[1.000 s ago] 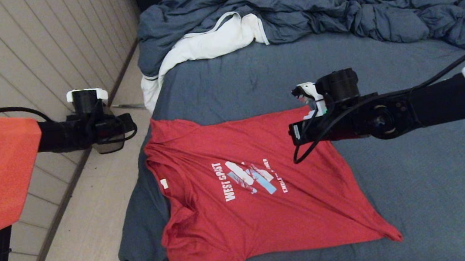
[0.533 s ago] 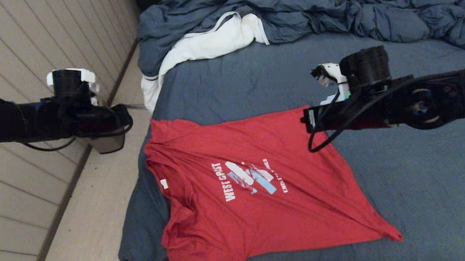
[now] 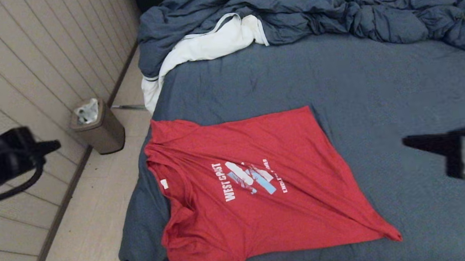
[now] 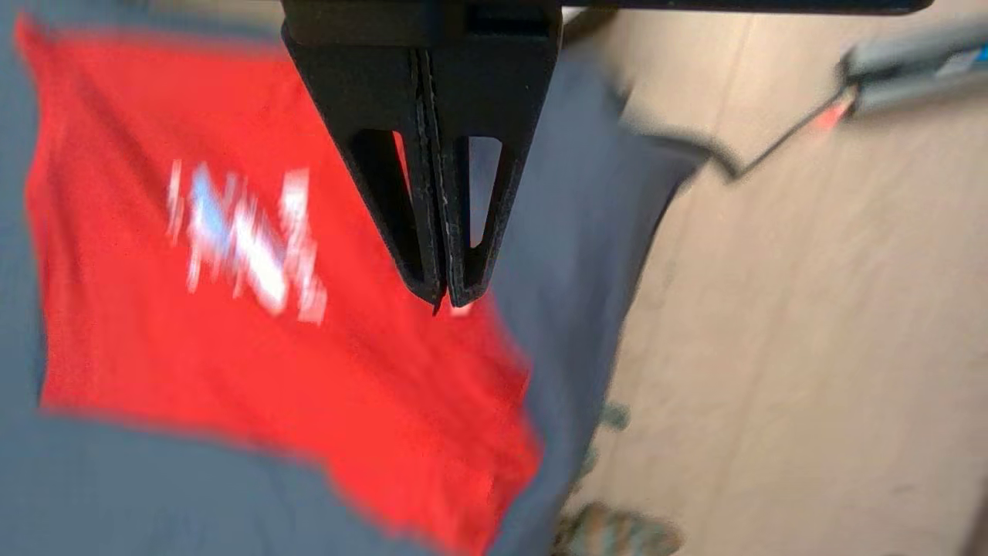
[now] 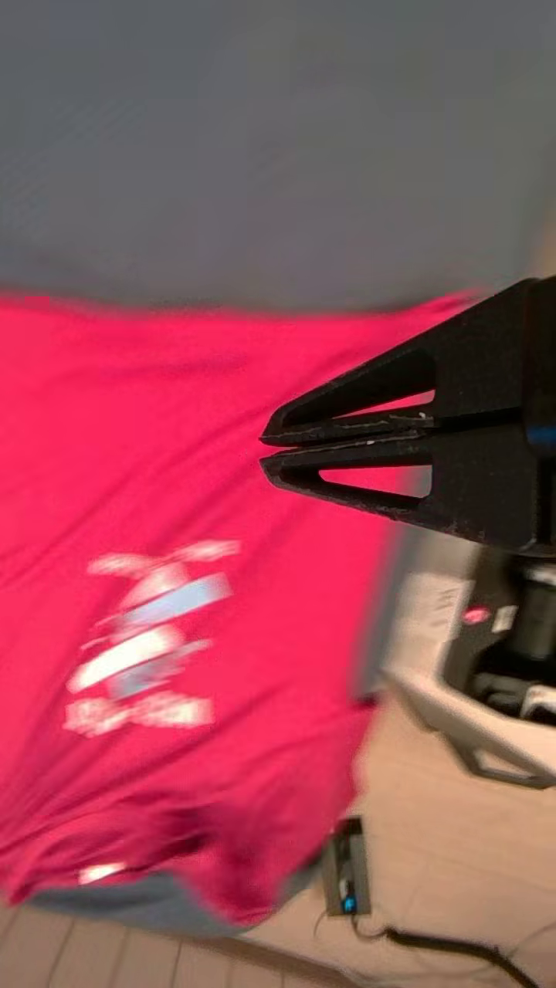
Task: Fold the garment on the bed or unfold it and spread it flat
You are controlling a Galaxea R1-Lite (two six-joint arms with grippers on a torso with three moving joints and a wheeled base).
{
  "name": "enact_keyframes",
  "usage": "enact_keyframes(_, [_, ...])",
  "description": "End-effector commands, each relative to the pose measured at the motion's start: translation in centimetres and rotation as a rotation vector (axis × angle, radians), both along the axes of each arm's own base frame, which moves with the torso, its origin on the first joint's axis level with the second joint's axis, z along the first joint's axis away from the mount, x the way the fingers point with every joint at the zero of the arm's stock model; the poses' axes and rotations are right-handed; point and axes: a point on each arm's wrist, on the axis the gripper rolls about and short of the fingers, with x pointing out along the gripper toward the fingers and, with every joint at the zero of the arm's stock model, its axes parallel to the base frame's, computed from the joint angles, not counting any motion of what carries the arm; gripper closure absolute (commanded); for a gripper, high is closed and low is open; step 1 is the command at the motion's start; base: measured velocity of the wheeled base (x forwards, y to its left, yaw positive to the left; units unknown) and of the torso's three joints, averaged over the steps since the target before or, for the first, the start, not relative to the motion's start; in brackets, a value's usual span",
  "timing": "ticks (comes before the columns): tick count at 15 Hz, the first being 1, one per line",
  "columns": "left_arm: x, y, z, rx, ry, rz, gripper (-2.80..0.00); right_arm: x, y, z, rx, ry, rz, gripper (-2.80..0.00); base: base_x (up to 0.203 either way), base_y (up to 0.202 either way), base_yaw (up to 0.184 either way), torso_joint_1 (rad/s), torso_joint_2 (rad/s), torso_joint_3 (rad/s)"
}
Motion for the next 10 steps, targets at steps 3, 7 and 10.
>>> enact_keyframes(3, [-13.9,2.4,-4.2,0.016,-0.147,0.090,0.00,-13.5,-3.8,-4.3,0.027,-0.161,-0.115,0.00,0.000,0.000,0.000,0.000,0.00,0.000])
enact_keyframes(7, [-20.4,3.4,-8.1,0.096,-0.163,0.146,0.00,-15.7,-4.2,-13.2,-0.011,-0.004,-0.189,0.00,0.000,0.000,0.000,0.000,0.00,0.000])
enact_keyframes(10, [-22.9,3.2,-12.2,0.219,-0.161,0.226,0.00,-14.5,-3.9,-16.3,-0.004,-0.013,-0.156,0.00,0.000,0.000,0.000,0.000,0.00,0.000])
